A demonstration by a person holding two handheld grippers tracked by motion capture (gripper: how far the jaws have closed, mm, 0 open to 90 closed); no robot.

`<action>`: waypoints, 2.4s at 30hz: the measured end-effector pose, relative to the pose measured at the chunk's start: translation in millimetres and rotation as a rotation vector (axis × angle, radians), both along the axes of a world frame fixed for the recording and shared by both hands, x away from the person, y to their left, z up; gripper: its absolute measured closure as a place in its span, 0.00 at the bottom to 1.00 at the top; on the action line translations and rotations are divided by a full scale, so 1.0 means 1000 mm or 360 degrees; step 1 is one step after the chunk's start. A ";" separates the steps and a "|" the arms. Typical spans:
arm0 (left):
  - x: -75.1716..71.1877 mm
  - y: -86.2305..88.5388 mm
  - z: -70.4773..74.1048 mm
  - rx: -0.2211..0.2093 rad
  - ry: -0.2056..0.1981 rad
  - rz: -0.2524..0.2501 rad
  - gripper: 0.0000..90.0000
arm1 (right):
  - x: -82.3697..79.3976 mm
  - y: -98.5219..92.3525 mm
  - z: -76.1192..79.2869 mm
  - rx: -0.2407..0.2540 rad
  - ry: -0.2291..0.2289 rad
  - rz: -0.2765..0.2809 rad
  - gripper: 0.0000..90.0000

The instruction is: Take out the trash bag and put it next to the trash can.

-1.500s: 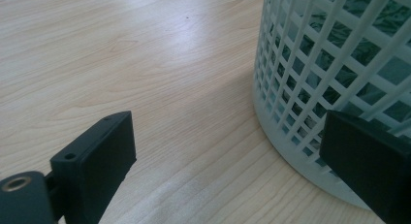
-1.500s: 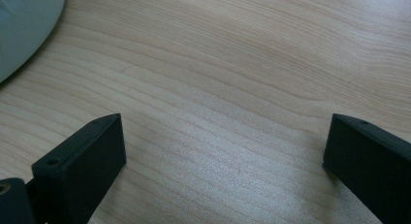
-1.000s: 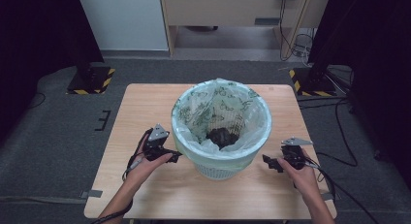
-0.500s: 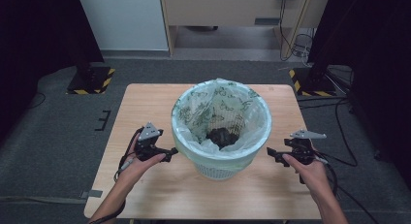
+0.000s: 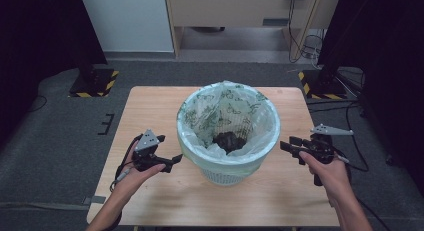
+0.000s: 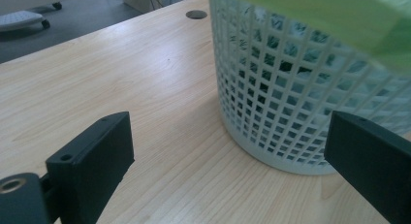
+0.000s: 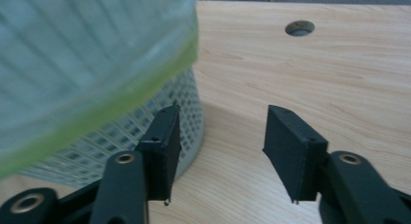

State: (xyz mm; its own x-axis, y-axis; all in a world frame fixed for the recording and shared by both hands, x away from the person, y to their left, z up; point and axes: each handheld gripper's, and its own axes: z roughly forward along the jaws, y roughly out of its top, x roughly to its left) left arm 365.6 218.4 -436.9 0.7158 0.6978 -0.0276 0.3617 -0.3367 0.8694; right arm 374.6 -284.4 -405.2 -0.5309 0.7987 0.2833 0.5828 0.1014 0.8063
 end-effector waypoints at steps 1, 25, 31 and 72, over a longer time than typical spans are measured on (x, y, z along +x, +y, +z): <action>-0.001 0.000 0.002 0.0000 -0.0009 -0.0006 0.03 | -0.001 0.000 0.003 0.0014 -0.0003 0.0006 0.59; -0.014 0.010 0.034 -0.0070 -0.0081 -0.0050 0.05 | -0.009 0.003 0.069 0.0138 -0.0058 0.0086 0.81; -0.016 0.011 0.044 -0.0103 -0.0104 -0.0052 0.07 | -0.010 0.000 0.086 0.0161 -0.0089 0.0091 0.81; -0.005 -0.007 0.121 -0.0164 -0.0245 -0.0125 0.31 | 0.004 0.041 0.113 0.0155 -0.0123 0.0215 0.74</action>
